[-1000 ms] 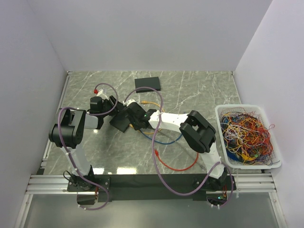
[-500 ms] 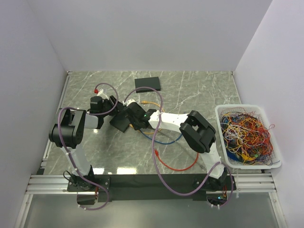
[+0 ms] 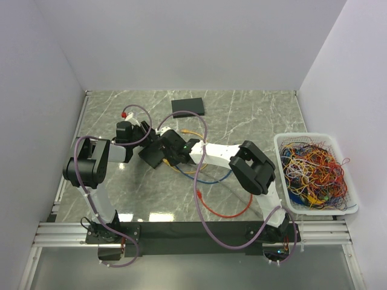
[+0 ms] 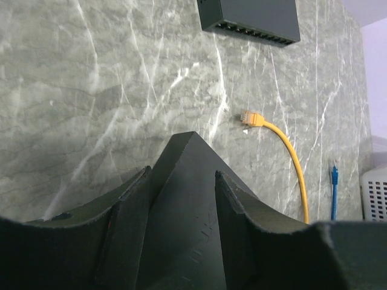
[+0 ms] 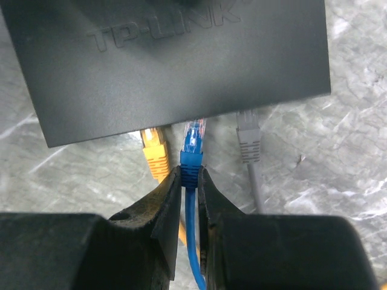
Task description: Insert the plug into the switch port
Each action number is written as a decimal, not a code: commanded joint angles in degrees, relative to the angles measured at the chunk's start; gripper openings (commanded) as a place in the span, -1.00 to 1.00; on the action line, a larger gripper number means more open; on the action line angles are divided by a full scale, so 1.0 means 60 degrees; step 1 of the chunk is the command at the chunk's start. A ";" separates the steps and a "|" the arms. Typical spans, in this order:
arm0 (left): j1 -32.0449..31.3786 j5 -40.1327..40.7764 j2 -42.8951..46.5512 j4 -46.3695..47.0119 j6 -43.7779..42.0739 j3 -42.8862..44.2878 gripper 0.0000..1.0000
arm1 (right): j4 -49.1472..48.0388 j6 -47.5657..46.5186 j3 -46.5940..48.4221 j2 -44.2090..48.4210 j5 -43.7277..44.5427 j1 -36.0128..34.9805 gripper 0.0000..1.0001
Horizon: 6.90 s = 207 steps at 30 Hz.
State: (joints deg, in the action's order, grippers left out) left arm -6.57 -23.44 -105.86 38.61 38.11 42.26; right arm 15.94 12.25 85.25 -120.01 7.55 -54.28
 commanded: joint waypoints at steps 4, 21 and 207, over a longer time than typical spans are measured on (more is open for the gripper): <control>-0.0312 -0.0502 -0.0154 -0.0444 -0.0126 0.0134 0.03 | -0.1530 -0.0020 0.0030 0.0826 -0.0322 -0.0123 -1.00; -0.0312 -0.0575 -0.0154 -0.0473 -0.0140 0.0149 0.02 | -0.1076 0.0112 0.0278 0.0313 0.0748 0.0228 -1.00; -0.0560 -0.2596 -0.1853 -0.0781 0.0064 0.1057 0.08 | -0.4195 -0.2846 -0.0176 0.0284 -0.2313 0.1283 -1.00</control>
State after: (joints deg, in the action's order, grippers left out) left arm -4.99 -30.63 -113.95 39.03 39.53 49.32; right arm 0.21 -2.09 78.11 -118.56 -0.03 -45.74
